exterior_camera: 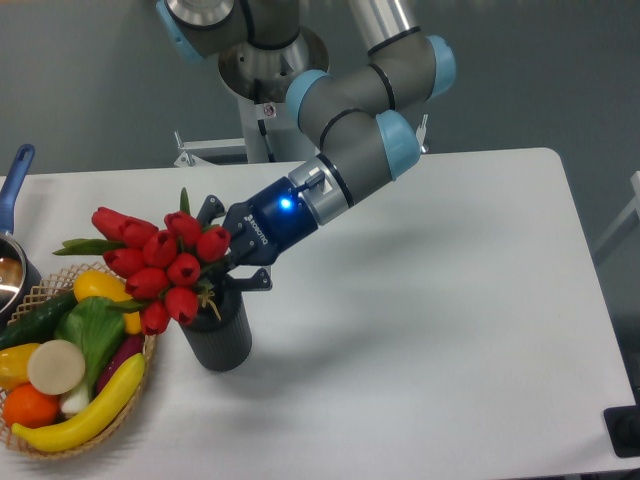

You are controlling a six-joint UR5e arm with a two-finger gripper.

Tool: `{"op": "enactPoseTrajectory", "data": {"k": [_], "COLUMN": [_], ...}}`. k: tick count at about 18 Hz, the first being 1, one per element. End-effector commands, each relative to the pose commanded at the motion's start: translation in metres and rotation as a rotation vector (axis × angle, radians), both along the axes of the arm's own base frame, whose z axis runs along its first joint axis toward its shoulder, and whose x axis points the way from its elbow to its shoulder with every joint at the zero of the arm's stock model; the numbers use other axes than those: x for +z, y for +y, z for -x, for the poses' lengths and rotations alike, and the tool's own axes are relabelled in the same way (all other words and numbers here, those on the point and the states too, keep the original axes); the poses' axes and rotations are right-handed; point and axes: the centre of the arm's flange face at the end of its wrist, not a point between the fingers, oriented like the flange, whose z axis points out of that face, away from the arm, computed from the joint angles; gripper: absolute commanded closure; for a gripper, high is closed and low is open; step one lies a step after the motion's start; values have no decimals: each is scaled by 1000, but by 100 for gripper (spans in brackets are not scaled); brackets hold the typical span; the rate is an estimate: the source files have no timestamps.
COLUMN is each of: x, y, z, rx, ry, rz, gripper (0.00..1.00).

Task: Insert the flowers into the vase
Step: 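Lower the tulip stems down into the vase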

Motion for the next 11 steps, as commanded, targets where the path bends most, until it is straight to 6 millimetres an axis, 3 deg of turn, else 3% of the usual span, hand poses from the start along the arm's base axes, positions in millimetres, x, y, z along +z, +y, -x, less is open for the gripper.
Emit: {"op": "enactPoseTrajectory", "data": {"k": [7, 11], "x": [-24, -26], "y": [-13, -14], "z": [-4, -2], "rx": [2, 5], "ry": [17, 14], "rz": [-6, -4], "gripper": [78, 53]}}
